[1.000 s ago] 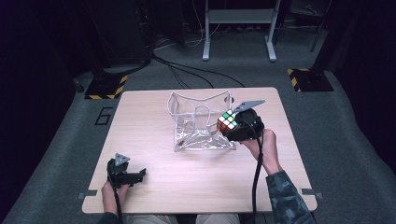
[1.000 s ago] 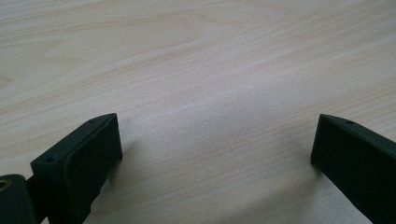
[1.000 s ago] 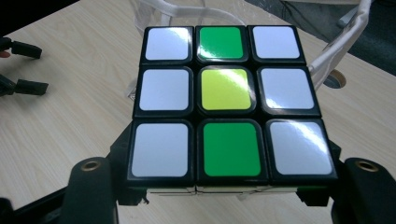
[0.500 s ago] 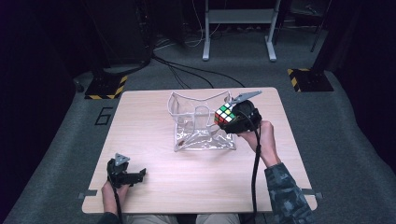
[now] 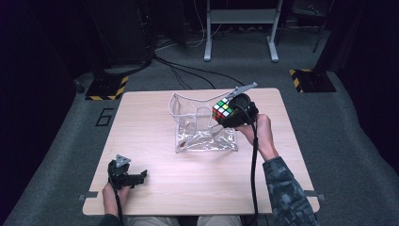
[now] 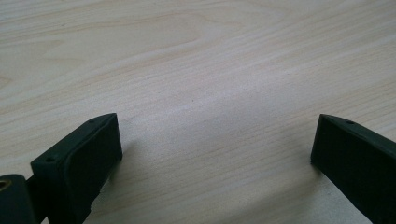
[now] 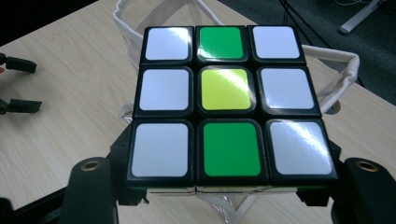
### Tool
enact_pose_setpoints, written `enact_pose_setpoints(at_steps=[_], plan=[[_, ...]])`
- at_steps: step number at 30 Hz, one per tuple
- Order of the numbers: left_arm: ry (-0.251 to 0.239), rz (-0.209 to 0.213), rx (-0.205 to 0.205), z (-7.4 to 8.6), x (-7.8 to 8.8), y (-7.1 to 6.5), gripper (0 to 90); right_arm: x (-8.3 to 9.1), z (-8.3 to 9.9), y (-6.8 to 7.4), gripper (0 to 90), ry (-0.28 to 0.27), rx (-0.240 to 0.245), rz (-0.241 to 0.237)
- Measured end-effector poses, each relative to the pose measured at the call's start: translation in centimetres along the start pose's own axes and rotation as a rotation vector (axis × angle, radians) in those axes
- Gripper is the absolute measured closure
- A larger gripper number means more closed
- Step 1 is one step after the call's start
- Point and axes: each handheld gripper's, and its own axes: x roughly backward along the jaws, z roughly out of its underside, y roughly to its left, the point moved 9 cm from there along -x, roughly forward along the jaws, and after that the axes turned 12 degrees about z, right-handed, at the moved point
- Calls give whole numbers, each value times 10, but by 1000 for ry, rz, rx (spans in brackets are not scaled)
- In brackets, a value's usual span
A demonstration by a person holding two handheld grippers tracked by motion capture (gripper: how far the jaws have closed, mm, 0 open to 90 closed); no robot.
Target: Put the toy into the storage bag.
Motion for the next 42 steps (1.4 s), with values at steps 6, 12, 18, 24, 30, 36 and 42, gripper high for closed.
enact_pose_setpoints(at_steps=[6,12,18,24,30,36,42], plan=[[-1,-1,0,0,0,0,18,-6,-6,-1,332,-4,11,-2],[-1,0,-1,0,0,0,18,-11,-11,-1,332,4,16,-5],[0,0,0,0,0,0,18,-17,-18,-1,332,3,23,-7],[0,0,1,0,0,0,18,-22,-24,0,332,16,25,-3],[1,0,0,0,0,0,19,-27,-27,1,332,24,32,3],[-1,-2,1,0,0,0,18,-34,-34,0,332,29,33,1],[0,-1,2,0,0,0,18,-41,-39,-1,332,34,27,7]])
